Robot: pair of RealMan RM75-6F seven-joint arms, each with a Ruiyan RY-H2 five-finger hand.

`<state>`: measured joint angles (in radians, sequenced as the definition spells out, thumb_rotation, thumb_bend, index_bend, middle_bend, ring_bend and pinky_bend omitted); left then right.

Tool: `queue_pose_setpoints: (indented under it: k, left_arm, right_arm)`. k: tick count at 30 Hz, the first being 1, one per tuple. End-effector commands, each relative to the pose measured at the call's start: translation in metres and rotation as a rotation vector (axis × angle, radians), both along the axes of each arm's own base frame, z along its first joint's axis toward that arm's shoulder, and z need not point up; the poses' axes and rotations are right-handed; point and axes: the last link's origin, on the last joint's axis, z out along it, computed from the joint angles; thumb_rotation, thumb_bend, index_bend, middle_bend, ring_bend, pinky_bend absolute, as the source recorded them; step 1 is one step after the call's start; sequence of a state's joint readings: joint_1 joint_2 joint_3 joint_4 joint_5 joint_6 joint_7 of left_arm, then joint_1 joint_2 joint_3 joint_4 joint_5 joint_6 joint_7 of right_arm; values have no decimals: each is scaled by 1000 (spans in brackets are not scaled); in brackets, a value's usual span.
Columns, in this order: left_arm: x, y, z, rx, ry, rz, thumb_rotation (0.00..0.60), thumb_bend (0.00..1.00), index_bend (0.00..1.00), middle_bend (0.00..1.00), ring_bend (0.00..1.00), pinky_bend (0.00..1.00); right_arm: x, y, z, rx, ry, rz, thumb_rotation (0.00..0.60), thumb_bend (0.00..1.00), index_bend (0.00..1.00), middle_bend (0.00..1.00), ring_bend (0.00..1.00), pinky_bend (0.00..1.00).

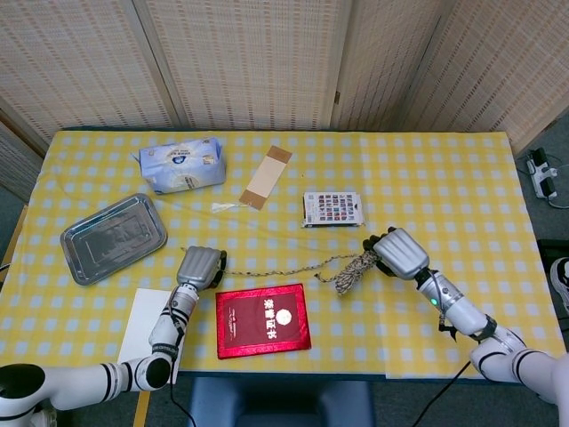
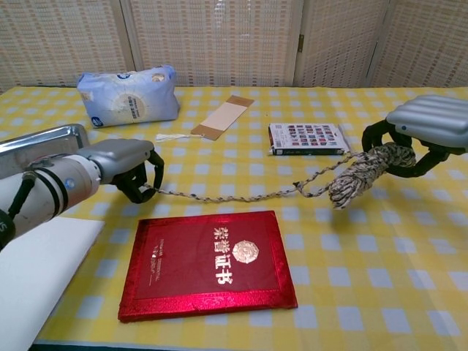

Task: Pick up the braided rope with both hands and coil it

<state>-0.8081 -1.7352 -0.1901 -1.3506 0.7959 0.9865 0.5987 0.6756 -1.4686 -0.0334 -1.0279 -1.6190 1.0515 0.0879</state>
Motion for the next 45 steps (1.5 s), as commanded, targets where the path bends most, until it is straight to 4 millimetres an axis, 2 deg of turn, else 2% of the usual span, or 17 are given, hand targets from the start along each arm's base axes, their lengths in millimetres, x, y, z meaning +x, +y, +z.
queue_pose_setpoints:
  k: [1, 10, 18, 27, 34, 39, 45]
  left_arm:
    - [5, 0, 18, 13, -113, 17, 600, 526, 600, 972, 893, 902]
    - [28, 10, 67, 83, -284, -1, 600, 530, 602, 973, 893, 903]
    - [53, 14, 106, 145, -425, -34, 600, 531, 608, 973, 893, 903]
    - [90, 7, 141, 87, -635, -56, 600, 534, 610, 973, 893, 903]
    - [113, 9, 170, 99, -700, -82, 600, 536, 610, 973, 893, 903]
    - [122, 6, 184, 83, -765, -68, 600, 537, 610, 973, 893, 903]
    - [126, -3, 188, 36, -806, -53, 600, 536, 612, 973, 893, 904]
  right_arm:
    - [3, 0, 4, -17, -18, 0, 600, 576, 757, 590, 636, 514]
    - [15, 6, -4, 16, 2, 25, 600, 576, 764, 599, 641, 516]
    - [38, 4, -20, 15, 25, 52, 600, 577, 773, 618, 676, 534]
    - [86, -6, -41, -60, -38, 30, 600, 577, 784, 633, 716, 576]
    - [125, -12, -53, -80, -104, -2, 600, 577, 793, 641, 734, 606]
    - [155, -19, -59, -121, -155, -30, 600, 582, 798, 645, 750, 623]
    - [185, -28, -71, -129, -277, -119, 600, 607, 815, 660, 762, 644]
